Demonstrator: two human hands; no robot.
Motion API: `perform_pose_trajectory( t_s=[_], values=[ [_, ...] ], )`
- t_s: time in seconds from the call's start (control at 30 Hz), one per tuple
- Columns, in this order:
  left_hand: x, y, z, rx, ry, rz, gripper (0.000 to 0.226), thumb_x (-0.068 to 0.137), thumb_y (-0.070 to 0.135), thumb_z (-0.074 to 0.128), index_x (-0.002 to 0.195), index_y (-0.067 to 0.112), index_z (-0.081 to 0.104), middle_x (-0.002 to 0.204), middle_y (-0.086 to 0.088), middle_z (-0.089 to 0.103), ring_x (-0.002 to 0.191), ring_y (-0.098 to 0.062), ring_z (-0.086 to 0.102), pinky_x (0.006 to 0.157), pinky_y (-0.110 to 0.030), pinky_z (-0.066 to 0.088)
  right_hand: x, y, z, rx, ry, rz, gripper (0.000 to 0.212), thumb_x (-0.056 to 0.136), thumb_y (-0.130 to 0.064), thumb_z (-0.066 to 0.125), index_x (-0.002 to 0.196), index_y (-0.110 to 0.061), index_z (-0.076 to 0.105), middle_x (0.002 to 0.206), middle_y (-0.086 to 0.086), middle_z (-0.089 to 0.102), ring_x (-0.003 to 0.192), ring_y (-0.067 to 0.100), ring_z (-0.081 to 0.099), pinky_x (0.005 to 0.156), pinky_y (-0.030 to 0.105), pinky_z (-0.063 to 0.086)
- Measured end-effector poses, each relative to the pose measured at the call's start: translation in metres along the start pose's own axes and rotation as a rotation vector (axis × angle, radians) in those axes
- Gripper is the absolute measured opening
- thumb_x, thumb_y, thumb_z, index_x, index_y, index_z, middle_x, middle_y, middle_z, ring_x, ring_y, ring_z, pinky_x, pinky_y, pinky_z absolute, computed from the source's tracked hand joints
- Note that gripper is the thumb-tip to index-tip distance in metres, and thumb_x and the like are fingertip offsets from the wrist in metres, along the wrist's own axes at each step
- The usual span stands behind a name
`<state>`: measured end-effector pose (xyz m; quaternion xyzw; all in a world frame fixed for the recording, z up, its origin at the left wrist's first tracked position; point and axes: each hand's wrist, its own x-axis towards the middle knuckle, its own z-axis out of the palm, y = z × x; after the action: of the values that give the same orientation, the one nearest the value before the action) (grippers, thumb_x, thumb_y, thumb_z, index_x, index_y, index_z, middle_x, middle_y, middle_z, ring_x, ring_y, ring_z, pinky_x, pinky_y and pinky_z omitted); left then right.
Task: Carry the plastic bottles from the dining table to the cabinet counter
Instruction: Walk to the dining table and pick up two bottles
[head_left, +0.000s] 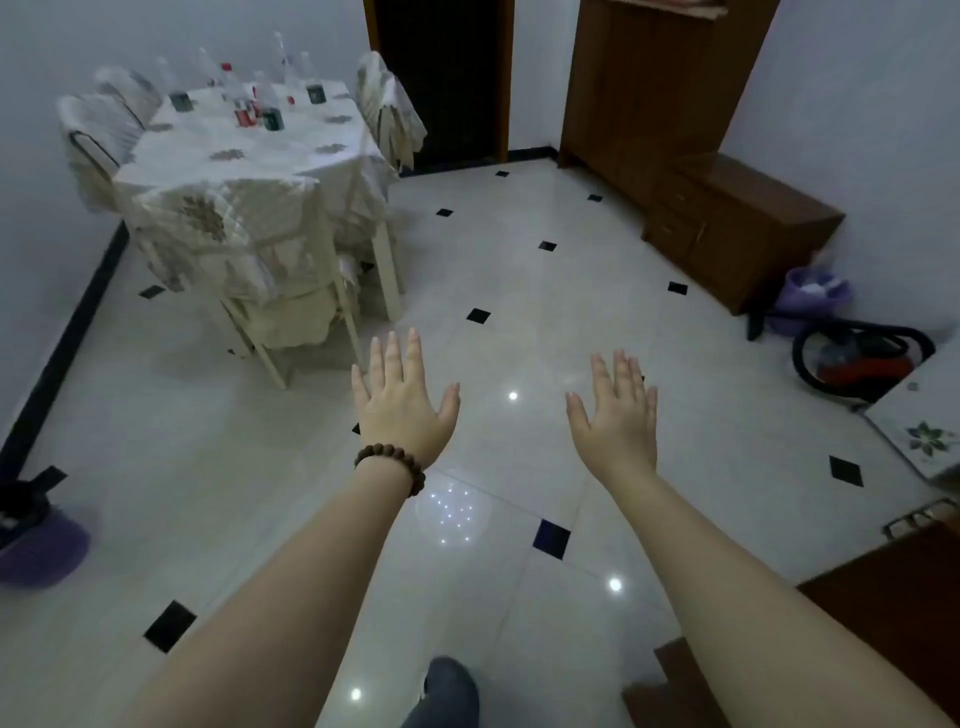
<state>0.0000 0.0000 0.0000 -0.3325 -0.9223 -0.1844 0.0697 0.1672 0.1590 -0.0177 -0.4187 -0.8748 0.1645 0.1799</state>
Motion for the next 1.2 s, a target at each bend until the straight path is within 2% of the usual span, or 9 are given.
perform_pose_trajectory(
  t_s=[0.23, 0.4, 0.6, 0.87, 1.2],
  values=[
    [0.102, 0.004, 0.054, 0.006, 0.02, -0.041, 0.076, 0.092, 0.054, 0.033, 0.153, 0.02, 0.003, 0.161, -0.004, 0.009, 0.148, -0.02, -0.004, 0.119, -0.047, -0.003, 0.114, 0.013, 0.036, -0.02, 0.002, -0.027, 0.061, 0.098, -0.046, 0.032, 0.152, -0.022, 0.015, 0.161, 0.004, 0.003, 0.148, 0.017, -0.005, 0.12, 0.042, -0.004],
    [0.226, 0.008, 0.089, 0.006, 0.018, -0.08, 0.075, 0.093, 0.054, 0.034, 0.153, 0.02, 0.004, 0.16, -0.004, 0.01, 0.148, -0.02, -0.003, 0.119, -0.047, -0.002, 0.243, 0.009, 0.064, -0.05, -0.033, -0.038, 0.061, 0.098, -0.046, 0.031, 0.152, -0.023, 0.014, 0.161, 0.003, 0.003, 0.148, 0.016, -0.005, 0.12, 0.04, -0.005],
    [0.376, 0.027, 0.107, 0.013, 0.013, -0.093, 0.076, 0.093, 0.054, 0.033, 0.153, 0.019, 0.003, 0.161, -0.004, 0.01, 0.148, -0.021, -0.002, 0.119, -0.046, -0.001, 0.399, -0.001, 0.06, -0.066, -0.017, -0.042, 0.06, 0.099, -0.045, 0.031, 0.152, -0.022, 0.014, 0.161, 0.004, 0.003, 0.148, 0.016, -0.005, 0.12, 0.039, -0.005],
    [0.524, 0.048, 0.155, 0.021, 0.01, -0.113, 0.077, 0.092, 0.055, 0.034, 0.153, 0.019, 0.003, 0.16, -0.005, 0.011, 0.148, -0.021, -0.001, 0.118, -0.047, 0.0, 0.563, -0.002, 0.086, -0.022, 0.01, -0.055, 0.06, 0.098, -0.044, 0.034, 0.151, -0.022, 0.018, 0.161, 0.003, 0.005, 0.148, 0.016, -0.002, 0.119, 0.038, -0.004],
    [0.744, 0.095, 0.229, 0.032, 0.06, -0.252, 0.076, 0.092, 0.055, 0.035, 0.153, 0.019, 0.006, 0.16, -0.003, 0.013, 0.148, -0.02, 0.003, 0.118, -0.049, 0.005, 0.82, -0.002, 0.154, 0.047, -0.102, -0.191, 0.06, 0.098, -0.044, 0.035, 0.151, -0.021, 0.018, 0.161, 0.004, 0.006, 0.148, 0.016, -0.002, 0.12, 0.041, -0.001]
  ],
)
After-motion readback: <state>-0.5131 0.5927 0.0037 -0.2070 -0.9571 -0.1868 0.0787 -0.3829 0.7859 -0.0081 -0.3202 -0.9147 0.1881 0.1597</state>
